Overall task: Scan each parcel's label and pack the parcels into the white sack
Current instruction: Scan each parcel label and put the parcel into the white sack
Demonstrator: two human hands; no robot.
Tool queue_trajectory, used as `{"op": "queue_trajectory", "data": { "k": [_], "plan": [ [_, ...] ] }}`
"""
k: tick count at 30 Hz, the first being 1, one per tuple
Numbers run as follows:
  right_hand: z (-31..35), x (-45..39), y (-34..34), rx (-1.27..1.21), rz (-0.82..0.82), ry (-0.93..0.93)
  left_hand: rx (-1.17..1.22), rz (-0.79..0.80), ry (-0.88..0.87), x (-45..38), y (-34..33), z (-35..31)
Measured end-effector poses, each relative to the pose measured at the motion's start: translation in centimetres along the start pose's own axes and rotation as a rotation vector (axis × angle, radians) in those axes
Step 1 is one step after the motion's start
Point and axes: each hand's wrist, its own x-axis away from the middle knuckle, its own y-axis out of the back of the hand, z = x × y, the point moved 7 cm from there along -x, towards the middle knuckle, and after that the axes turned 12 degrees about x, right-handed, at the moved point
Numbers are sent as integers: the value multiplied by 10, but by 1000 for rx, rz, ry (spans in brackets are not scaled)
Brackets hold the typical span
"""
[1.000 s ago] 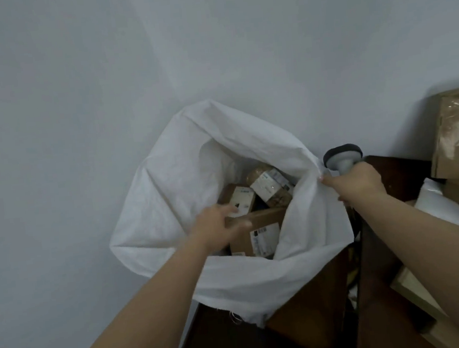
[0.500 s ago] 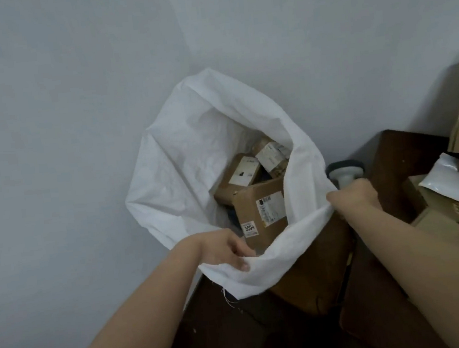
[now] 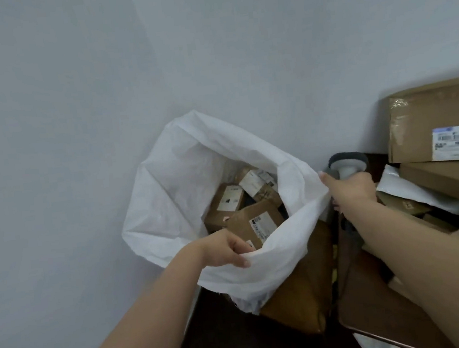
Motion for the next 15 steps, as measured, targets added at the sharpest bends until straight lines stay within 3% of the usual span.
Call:
{"op": "queue_trajectory", "data": {
  "k": [4, 9, 15],
  "plan": [
    [8, 23, 5, -240, 176, -27, 57, -85, -75, 7, 12, -12],
    [-8, 59, 18, -293, 423, -120, 45, -223, -272, 2, 18, -65],
    [-52, 71, 85, -303, 369, -137, -16, -267, -465, -19, -26, -149]
  ]
}}
